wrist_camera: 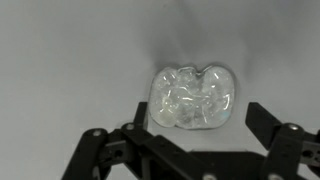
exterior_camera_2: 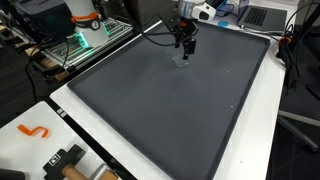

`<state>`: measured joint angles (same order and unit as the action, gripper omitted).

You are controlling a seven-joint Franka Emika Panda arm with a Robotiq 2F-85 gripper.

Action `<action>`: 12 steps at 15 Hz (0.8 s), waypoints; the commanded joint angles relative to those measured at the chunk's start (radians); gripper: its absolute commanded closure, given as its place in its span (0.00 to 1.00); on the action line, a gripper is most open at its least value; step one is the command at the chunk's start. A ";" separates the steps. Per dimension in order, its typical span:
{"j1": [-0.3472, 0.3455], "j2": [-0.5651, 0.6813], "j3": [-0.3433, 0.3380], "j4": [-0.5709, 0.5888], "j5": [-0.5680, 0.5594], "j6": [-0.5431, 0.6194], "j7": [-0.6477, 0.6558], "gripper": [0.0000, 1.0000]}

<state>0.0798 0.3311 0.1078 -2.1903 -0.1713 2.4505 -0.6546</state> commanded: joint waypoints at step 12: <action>-0.025 0.056 0.006 -0.033 -0.076 0.146 -0.003 0.42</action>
<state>0.0699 0.3796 0.1077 -2.2108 -0.2171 2.5662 -0.6558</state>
